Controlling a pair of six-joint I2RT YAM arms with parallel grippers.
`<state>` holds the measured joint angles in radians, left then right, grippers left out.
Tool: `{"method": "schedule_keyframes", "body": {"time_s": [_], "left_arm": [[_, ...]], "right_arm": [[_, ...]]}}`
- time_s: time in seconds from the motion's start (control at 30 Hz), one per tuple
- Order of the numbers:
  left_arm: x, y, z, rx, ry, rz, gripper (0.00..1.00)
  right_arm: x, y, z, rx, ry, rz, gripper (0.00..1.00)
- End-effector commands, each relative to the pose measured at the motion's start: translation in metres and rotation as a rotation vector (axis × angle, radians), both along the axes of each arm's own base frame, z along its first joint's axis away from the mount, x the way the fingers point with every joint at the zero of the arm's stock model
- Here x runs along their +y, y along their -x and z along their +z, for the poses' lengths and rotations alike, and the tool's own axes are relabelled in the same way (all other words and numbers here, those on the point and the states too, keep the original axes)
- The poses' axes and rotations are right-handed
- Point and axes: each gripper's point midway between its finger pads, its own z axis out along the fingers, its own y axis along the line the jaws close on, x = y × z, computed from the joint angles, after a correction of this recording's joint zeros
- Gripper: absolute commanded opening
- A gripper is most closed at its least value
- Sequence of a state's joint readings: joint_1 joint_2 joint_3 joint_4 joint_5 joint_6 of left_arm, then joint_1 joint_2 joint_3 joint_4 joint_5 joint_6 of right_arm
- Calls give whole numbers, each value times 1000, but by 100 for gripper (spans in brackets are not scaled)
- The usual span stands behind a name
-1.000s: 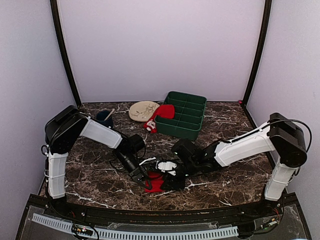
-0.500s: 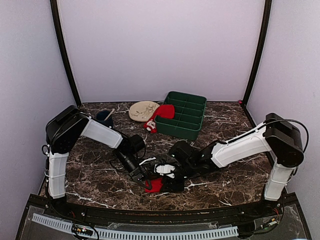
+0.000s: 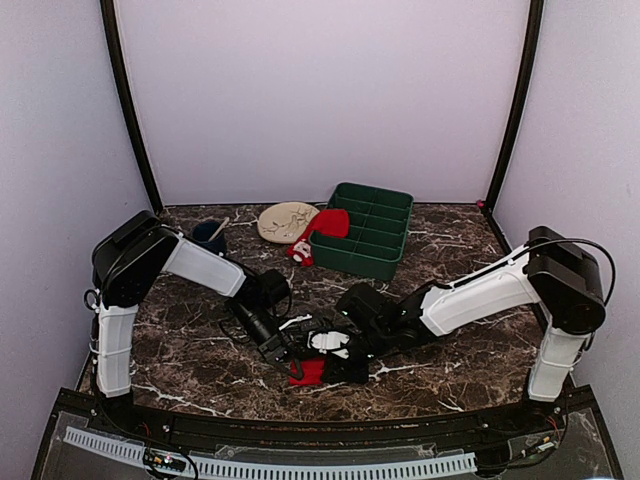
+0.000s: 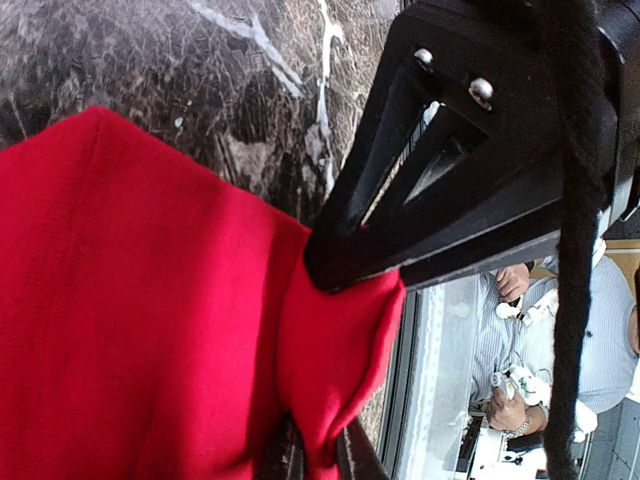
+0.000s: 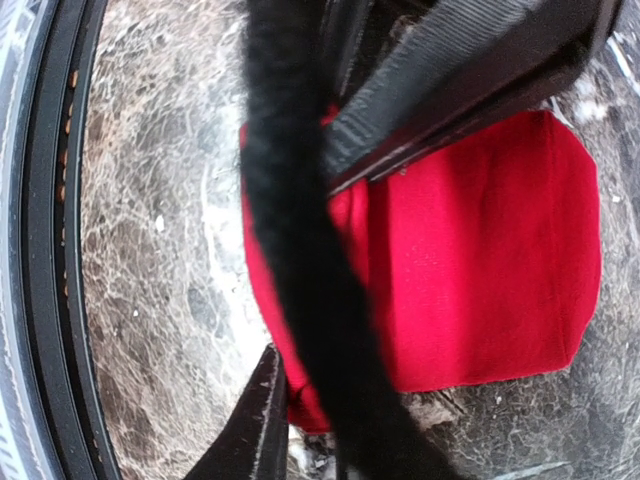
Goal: Roll the socks
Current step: Roll the sock at the center of the board.
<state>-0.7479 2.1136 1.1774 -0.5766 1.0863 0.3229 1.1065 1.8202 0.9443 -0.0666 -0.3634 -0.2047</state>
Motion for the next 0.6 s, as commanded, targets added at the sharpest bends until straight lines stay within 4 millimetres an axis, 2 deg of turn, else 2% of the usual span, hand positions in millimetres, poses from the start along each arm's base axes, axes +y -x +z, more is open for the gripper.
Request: {"method": "schedule_keyframes", "body": {"time_s": [0.0,0.17,0.3,0.57], "left_arm": [[2,-3,-5,-7,-21,-3,10],[5,-8,-10,-22,-61,18,19],[7,-16,-6,-67,-74,45,26],[18,-27,0,-118,-92,95,32]], "right_arm": [[9,5,2,12,-17,22,13],[9,5,-2,35,6,16,8],[8,2,-2,82,5,2,7],[3,-5,-1,160,-8,-29,5]]}}
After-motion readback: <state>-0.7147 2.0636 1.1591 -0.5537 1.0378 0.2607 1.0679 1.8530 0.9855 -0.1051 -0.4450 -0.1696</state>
